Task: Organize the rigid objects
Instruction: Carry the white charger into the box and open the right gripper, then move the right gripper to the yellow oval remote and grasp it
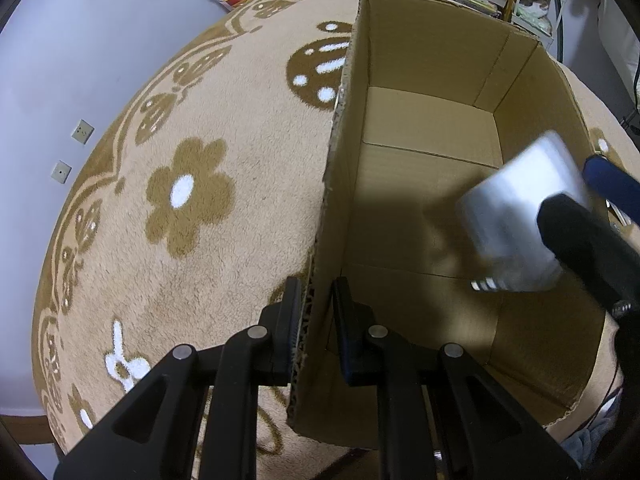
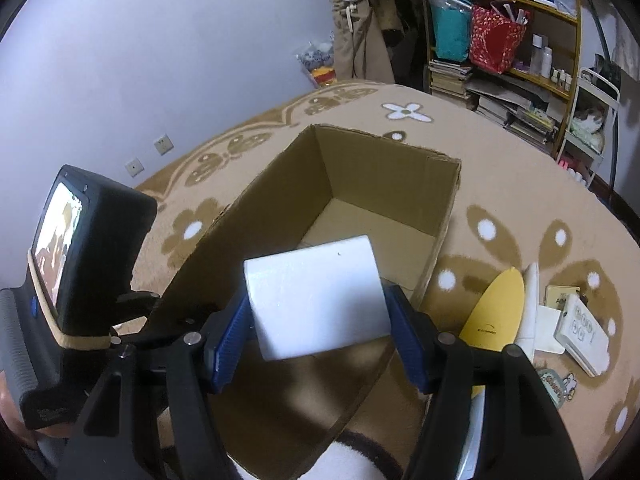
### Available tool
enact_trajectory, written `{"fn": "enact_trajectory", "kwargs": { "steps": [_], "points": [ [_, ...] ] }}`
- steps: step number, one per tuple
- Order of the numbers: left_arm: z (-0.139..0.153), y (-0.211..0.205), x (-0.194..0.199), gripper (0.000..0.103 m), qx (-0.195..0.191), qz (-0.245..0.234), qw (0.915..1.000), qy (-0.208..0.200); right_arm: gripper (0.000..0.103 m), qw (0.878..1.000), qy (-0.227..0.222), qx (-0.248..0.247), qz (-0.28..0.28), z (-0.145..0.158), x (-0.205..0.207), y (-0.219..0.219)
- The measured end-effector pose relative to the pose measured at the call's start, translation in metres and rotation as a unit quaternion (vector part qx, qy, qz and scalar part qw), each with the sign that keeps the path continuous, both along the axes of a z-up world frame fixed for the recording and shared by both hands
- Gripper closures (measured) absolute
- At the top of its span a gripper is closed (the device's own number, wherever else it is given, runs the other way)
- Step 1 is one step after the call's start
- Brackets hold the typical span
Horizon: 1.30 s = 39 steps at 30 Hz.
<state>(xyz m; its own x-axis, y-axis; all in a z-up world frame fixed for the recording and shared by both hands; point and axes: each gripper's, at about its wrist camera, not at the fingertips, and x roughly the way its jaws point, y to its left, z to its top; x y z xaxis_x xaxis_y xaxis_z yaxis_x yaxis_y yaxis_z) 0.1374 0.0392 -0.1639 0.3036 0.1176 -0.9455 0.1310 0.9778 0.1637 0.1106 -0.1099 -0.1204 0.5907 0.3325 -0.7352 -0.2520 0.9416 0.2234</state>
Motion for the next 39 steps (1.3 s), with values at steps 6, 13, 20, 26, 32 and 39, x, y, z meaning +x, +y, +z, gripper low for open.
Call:
{"fn": "enact_trajectory", "kwargs": {
  "steps": [6,13,20,26,32,39],
  "points": [
    [0.000,0.002,-0.001,0.089,-0.005,0.004,1.0000,0.001,0.028,0.999,-0.024,-0.021,-0.016,0.022,-0.006,-0.007],
    [0.000,0.002,0.000,0.088,-0.007,0.007,1.0000,0.002,0.000,0.997,-0.031,-0.029,-0.061,0.035,-0.005,-0.028],
    [0.001,0.002,0.000,0.087,-0.005,0.006,1.0000,0.002,0.000,0.992,-0.009,-0.045,-0.120,0.026,-0.013,-0.063],
    [0.002,0.003,0.000,0.086,-0.010,0.010,0.9999,0.003,0.000,0.987,0.037,-0.042,-0.150,0.003,-0.023,-0.087],
    [0.002,0.005,0.000,0.086,-0.010,0.010,0.9999,0.003,0.000,0.984,0.064,-0.036,-0.160,-0.016,-0.029,-0.095],
    [0.003,0.003,0.000,0.086,-0.010,0.011,0.9999,0.003,0.018,0.982,0.101,0.017,-0.159,-0.043,-0.022,-0.104]
  ]
}}
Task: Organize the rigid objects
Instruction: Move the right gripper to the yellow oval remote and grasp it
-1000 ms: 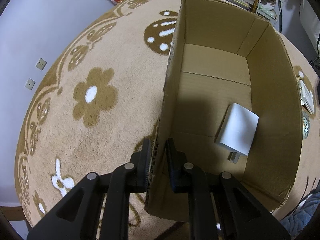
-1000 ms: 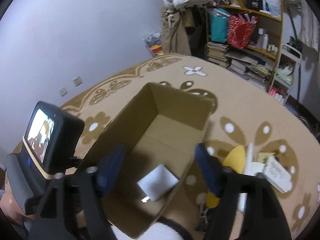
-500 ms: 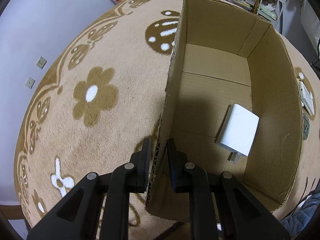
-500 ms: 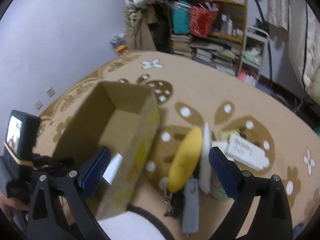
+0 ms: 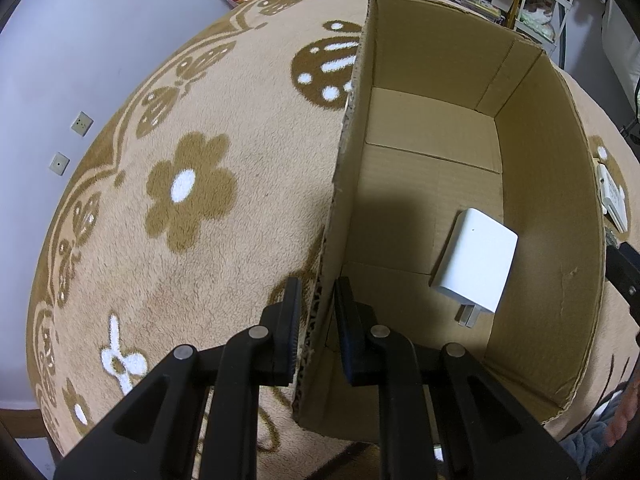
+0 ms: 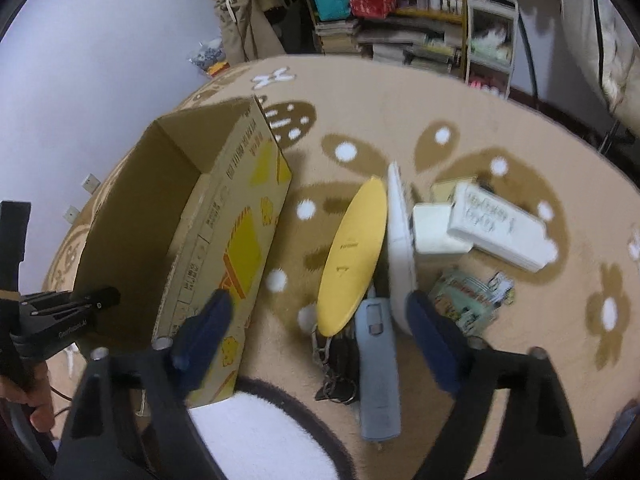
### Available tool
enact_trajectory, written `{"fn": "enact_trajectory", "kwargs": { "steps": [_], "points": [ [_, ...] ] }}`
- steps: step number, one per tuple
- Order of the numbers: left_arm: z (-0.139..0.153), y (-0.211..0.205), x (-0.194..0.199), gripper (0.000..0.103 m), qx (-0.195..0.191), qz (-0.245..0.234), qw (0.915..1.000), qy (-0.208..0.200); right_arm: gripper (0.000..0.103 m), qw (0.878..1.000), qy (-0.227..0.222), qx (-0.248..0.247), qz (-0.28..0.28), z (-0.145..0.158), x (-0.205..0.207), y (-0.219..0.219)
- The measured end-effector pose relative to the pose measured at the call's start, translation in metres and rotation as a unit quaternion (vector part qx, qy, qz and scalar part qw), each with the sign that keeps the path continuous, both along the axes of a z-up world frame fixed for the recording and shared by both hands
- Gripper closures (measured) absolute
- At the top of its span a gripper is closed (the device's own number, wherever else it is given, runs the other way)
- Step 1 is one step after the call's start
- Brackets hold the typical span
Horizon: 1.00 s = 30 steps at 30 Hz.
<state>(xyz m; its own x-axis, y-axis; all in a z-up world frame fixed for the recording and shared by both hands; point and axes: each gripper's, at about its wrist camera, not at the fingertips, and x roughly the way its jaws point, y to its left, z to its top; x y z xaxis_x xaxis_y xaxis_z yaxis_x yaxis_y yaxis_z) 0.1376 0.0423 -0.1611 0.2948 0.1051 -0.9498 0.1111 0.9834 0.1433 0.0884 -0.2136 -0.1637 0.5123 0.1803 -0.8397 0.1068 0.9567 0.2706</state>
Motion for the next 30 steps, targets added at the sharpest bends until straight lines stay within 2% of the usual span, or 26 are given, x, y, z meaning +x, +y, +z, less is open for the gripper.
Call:
{"fn": "enact_trajectory", "kwargs": {
  "steps": [3,7,9,16,20,26,28,30],
  "points": [
    [0.000,0.000,0.000,0.086,-0.001,0.001,1.0000,0.000,0.028,0.999,0.014,0.043,-0.010,-0.012,0.005,-0.010],
    [0.000,-0.001,0.000,0.086,-0.002,0.001,1.0000,0.001,0.029,0.993,0.028,0.107,-0.029,-0.022,0.013,-0.021],
    [0.000,-0.001,0.000,0.086,-0.001,0.001,1.0000,0.000,0.029,0.992,0.032,0.120,-0.033,-0.025,0.015,-0.023],
    [0.000,-0.001,0.000,0.086,-0.001,0.001,1.0000,0.001,0.029,0.992,0.045,0.114,-0.039,-0.033,0.025,-0.021],
    [0.000,-0.001,0.000,0.086,-0.001,0.000,1.0000,0.001,0.029,0.994,0.047,0.090,-0.040,-0.037,0.036,-0.016],
    [-0.001,-0.001,0.000,0.086,-0.002,0.001,1.0000,0.001,0.029,0.998,0.035,0.046,-0.011,-0.039,0.054,-0.003],
    [-0.002,-0.001,0.000,0.086,-0.002,0.002,1.0000,0.002,0.031,0.999,0.027,0.036,-0.008,-0.039,0.054,-0.001],
    [-0.002,-0.002,0.000,0.086,0.001,0.001,1.0000,0.002,0.039,0.999,0.028,0.038,-0.012,-0.041,0.054,-0.002]
  ]
}}
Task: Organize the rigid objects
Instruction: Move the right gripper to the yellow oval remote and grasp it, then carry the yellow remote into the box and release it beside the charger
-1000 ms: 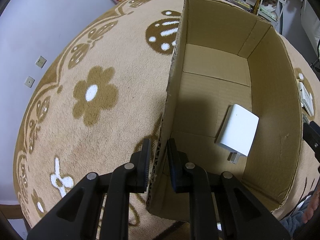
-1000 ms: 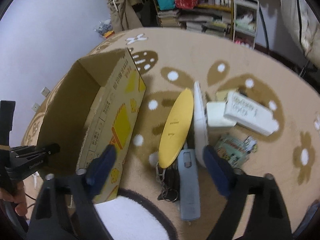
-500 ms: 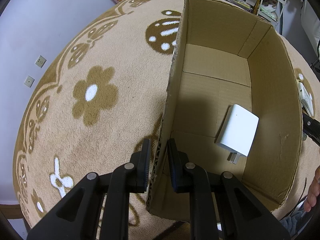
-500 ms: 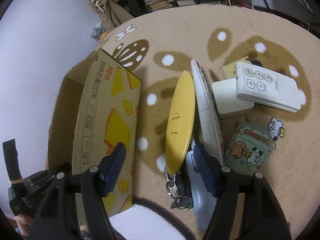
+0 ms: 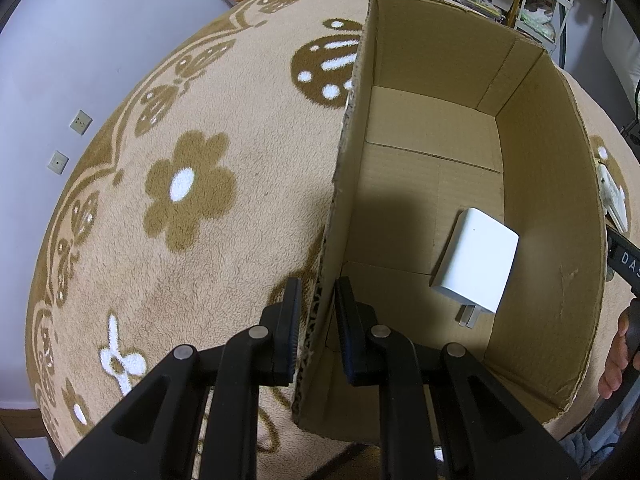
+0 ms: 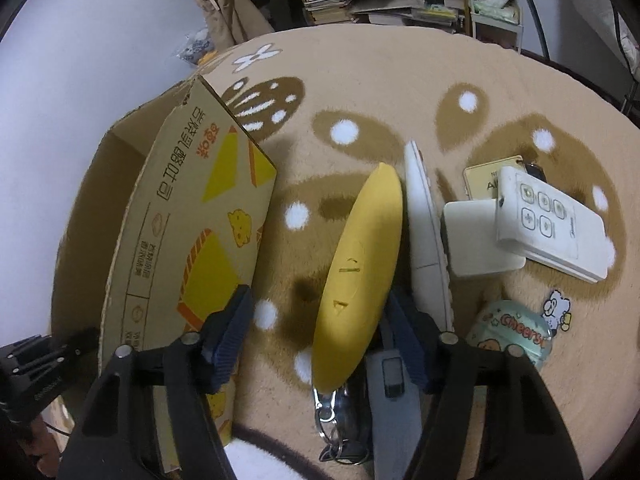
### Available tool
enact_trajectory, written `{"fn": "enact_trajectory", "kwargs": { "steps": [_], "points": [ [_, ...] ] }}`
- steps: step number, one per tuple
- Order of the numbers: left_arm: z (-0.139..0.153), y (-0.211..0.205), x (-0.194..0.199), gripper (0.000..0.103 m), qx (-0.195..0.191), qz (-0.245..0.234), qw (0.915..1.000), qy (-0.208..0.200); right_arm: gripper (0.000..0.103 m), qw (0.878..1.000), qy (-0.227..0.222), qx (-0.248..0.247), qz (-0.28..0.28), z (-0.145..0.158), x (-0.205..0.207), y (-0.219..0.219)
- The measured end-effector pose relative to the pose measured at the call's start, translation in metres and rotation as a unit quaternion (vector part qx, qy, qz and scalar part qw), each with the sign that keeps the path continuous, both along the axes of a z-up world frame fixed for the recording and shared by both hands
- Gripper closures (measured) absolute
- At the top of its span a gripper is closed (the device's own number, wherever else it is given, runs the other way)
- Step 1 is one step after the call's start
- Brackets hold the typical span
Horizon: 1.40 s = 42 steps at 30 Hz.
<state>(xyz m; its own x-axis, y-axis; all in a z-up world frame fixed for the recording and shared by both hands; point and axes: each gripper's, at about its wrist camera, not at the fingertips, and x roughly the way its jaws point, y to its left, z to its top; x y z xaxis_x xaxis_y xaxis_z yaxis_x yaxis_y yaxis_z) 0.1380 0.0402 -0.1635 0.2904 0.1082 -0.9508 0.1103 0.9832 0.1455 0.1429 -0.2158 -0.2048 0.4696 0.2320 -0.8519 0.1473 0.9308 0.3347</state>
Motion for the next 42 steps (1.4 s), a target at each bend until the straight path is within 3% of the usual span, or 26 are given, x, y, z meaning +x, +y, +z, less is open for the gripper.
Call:
{"fn": "enact_trajectory", "kwargs": {
  "steps": [8,12,19,20,21,26,31,42],
  "points": [
    [-0.002,0.000,0.000,0.086,0.001,0.000,1.0000,0.000,0.074,0.999,-0.013,0.019,-0.026,-0.001,0.000,-0.012],
    [-0.001,0.001,0.000,0.086,-0.001,0.000,1.0000,0.000,0.076,0.999,-0.016,0.031,-0.032,-0.003,0.001,-0.011],
    [0.000,0.002,0.000,0.086,-0.003,0.000,1.0000,0.001,0.077,0.999,-0.021,0.002,-0.025,-0.006,-0.001,0.003],
    [0.000,0.002,0.000,0.086,-0.004,0.001,1.0000,0.001,0.090,0.999,-0.022,-0.011,-0.025,-0.005,-0.001,0.005],
    [0.000,0.002,0.000,0.086,-0.004,0.001,1.0000,0.001,0.093,0.999,-0.023,-0.020,-0.023,-0.004,-0.002,0.007],
    [0.000,0.002,0.000,0.086,-0.003,0.000,1.0000,0.001,0.094,0.999,-0.036,-0.029,-0.024,0.005,-0.005,0.006],
    [0.000,0.002,0.000,0.086,-0.004,0.001,1.0000,0.001,0.094,0.996,-0.064,-0.057,-0.028,0.035,-0.009,0.007],
    [0.000,0.002,0.000,0.087,-0.003,0.000,1.0000,0.001,0.094,0.989,-0.148,-0.005,-0.003,0.108,-0.019,0.025]
  ]
}}
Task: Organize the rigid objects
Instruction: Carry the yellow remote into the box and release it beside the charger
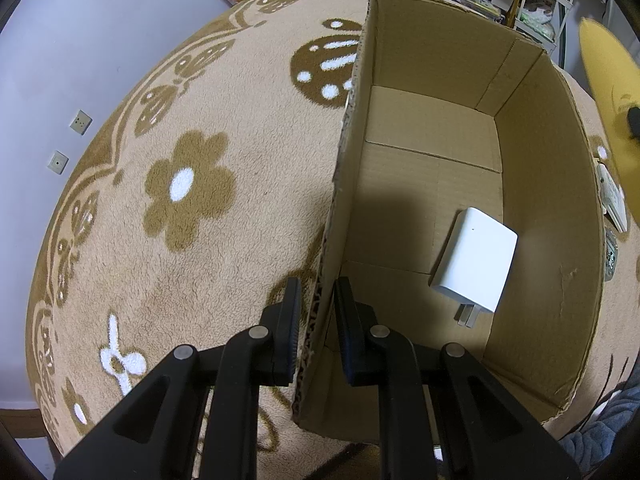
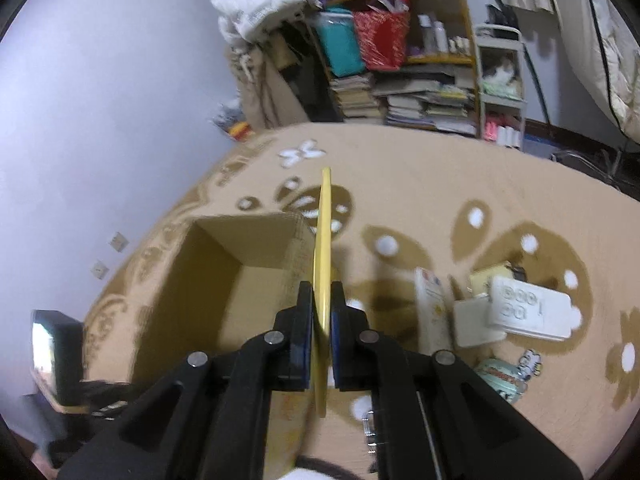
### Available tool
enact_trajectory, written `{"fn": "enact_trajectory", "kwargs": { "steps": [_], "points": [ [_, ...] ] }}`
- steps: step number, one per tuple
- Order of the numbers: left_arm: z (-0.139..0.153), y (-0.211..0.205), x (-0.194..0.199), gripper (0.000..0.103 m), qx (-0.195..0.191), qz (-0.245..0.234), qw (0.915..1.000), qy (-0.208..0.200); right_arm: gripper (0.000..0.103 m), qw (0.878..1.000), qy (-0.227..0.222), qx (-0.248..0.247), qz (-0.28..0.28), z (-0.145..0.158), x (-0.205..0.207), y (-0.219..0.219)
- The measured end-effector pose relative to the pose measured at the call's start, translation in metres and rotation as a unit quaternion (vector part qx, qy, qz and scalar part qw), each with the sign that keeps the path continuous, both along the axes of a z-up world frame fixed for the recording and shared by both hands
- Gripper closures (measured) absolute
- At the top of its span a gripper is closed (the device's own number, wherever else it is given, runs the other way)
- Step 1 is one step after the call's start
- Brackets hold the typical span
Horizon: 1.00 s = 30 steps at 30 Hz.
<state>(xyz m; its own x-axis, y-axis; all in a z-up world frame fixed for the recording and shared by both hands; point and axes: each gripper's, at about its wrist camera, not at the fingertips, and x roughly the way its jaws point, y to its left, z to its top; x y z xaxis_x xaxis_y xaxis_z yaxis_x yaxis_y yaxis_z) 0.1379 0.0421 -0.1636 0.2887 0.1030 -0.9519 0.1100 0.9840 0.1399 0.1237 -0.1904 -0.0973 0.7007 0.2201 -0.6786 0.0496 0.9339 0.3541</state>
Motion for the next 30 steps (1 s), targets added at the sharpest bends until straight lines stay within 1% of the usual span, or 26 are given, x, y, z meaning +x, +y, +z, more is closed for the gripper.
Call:
{"fn": "enact_trajectory", "kwargs": {
  "steps": [4,7,10,14,19,23,28,30],
  "points": [
    [0.000,0.000,0.000,0.087,0.000,0.000,1.0000,0.000,0.094,0.999,-0.014,0.007,0.032,0.011,-0.004,0.020],
    [0.000,0.000,0.000,0.087,-0.001,0.001,1.0000,0.000,0.094,0.998,-0.014,0.013,0.059,0.011,-0.007,0.037],
    [0.000,0.000,0.001,0.087,-0.002,0.001,1.0000,0.001,0.094,0.997,-0.010,0.006,0.082,0.008,-0.010,0.052],
    [0.001,0.000,0.001,0.087,-0.003,0.002,1.0000,0.001,0.094,0.995,0.009,-0.011,0.102,-0.006,-0.009,0.068],
    [0.001,0.000,0.001,0.086,-0.004,0.002,1.0000,0.001,0.094,0.992,0.041,-0.029,0.117,-0.026,-0.008,0.079],
    [0.001,0.000,0.000,0.086,-0.004,0.003,1.0000,0.001,0.094,0.989,0.060,-0.045,0.127,-0.037,-0.009,0.088],
    [0.001,0.001,0.001,0.086,-0.006,0.002,1.0000,0.001,0.094,0.986,0.063,-0.068,0.138,-0.036,-0.013,0.094],
    [0.001,0.002,0.001,0.086,-0.008,0.004,1.0000,0.002,0.094,0.985,0.064,-0.071,0.142,-0.035,-0.015,0.096]
  ]
}}
